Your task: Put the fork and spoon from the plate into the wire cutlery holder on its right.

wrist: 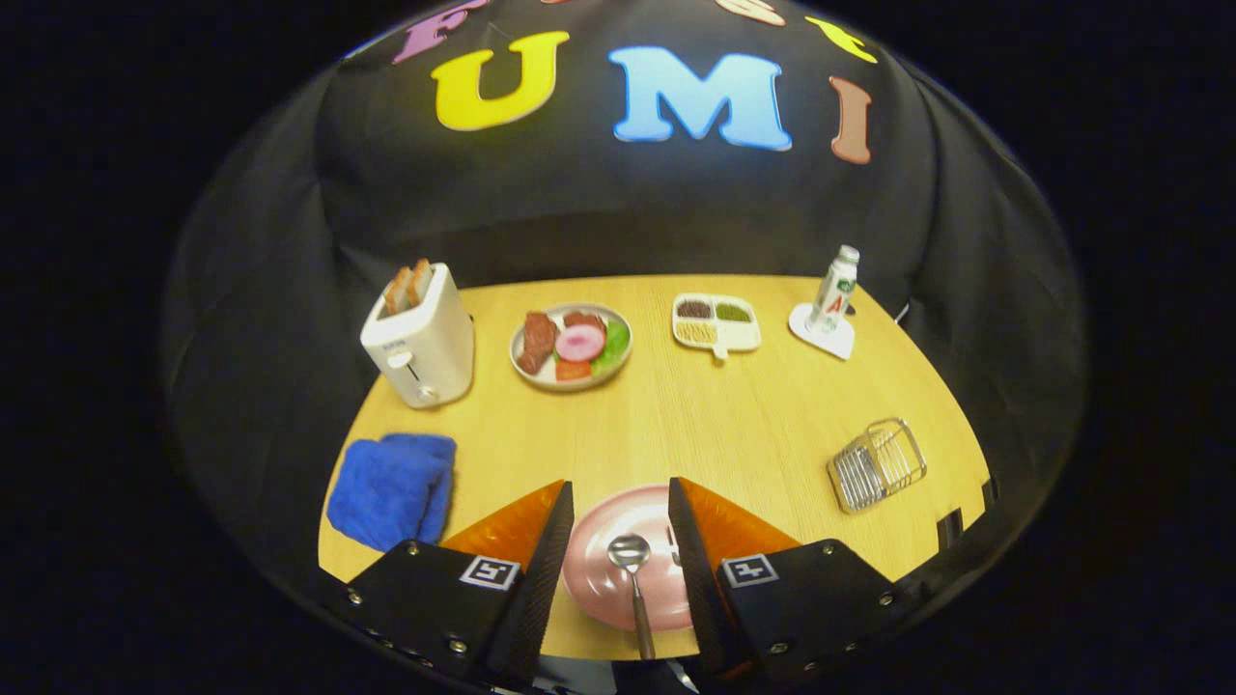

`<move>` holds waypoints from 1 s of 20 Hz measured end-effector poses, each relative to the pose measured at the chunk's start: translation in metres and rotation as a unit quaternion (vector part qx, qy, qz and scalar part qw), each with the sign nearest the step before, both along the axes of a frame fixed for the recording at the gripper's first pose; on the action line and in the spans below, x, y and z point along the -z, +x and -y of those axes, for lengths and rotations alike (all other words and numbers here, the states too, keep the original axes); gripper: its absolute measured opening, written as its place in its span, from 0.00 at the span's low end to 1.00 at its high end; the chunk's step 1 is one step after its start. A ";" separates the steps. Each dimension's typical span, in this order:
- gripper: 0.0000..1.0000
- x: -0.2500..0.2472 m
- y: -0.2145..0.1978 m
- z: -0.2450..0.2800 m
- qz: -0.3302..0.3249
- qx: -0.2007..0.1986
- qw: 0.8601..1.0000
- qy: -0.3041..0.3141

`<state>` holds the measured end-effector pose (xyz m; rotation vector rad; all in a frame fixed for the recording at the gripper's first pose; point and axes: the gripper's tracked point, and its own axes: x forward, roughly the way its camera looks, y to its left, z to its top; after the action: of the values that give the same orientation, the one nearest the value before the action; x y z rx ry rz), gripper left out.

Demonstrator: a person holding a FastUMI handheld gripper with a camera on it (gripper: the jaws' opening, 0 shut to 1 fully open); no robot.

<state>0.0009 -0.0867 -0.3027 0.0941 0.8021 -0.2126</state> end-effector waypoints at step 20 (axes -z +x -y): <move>0.62 0.148 -0.080 0.050 -0.345 -0.067 0.935 -0.049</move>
<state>-0.0789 -0.1368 -0.4506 -0.1395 1.4923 -0.1543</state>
